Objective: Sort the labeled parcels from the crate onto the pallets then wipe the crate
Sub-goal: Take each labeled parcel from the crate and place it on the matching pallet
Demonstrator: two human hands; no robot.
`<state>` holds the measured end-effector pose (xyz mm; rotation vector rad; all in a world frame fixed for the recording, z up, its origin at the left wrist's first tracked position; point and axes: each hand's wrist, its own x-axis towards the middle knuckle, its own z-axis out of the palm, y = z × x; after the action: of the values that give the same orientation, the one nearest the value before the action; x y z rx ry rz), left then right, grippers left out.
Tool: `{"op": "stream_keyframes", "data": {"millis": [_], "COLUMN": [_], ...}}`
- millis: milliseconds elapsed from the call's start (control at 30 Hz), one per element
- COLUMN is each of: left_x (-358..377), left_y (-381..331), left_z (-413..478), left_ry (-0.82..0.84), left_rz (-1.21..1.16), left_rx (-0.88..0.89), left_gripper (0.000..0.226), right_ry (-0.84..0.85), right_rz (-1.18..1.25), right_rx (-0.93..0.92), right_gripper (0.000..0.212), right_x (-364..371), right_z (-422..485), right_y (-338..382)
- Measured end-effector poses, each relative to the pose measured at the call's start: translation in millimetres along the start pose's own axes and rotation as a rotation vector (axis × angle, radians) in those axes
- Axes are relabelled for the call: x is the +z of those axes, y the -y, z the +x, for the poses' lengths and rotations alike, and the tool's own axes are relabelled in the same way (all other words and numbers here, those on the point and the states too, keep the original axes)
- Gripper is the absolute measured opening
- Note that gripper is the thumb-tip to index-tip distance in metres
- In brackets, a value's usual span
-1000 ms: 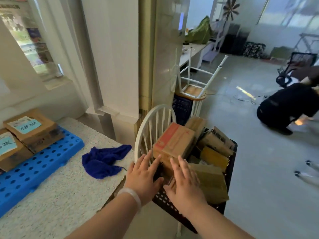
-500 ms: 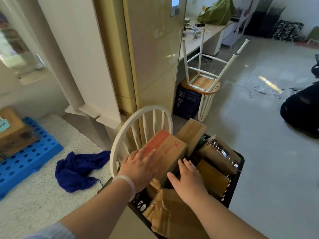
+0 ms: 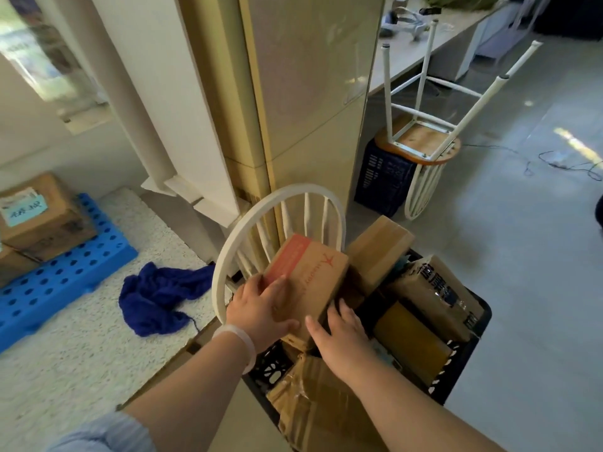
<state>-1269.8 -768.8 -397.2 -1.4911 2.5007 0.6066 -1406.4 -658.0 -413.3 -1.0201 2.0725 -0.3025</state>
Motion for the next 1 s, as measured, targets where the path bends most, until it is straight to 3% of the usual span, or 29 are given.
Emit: {"op": "stream_keyframes", "data": {"millis": [133,333,533,667,833,900,1000], "left_x": [-3.5,-24.2,-38.8,-46.1,-56.1,-56.9,-61.1], "left_y": [-0.3,-2.1,-1.8,1.7,19.8,28.9,41.3], "left_z": [-11.7,-27.4,-48.1,-59.4,-70.1,-73.4,-82.0], "left_ry": [-0.038,-0.132,-0.205,-0.209,-0.215,-0.163,-0.064], "left_rz": [-0.190,-0.502,-0.665,-0.764,-0.802,-0.913,-1.118], "left_rx": [-0.068,-0.097,-0.134,-0.152,-0.143,-0.095,-0.034], "left_gripper": [0.093,0.109,0.133,0.129,0.116,0.118,0.105], "right_ry": [0.002,-0.076,-0.135,-0.168,-0.206,-0.187,-0.115], "right_rz": [0.178,0.541,0.509,0.445,0.463,0.577,0.604], "right_rx": [-0.014,-0.214,-0.337,-0.404,-0.325,-0.240,-0.222], "right_gripper": [0.080,0.069,0.051,0.047,0.061,0.076,0.080], "right_x": [1.1,-17.7,-23.8,-18.3,-18.1,-19.9,-19.4], "right_z": [-6.9,-28.0,-47.1,-56.7,-60.0,-59.7,-64.8], "right_y": [10.0,36.6,56.9,67.8,77.1,81.0,93.0]}}
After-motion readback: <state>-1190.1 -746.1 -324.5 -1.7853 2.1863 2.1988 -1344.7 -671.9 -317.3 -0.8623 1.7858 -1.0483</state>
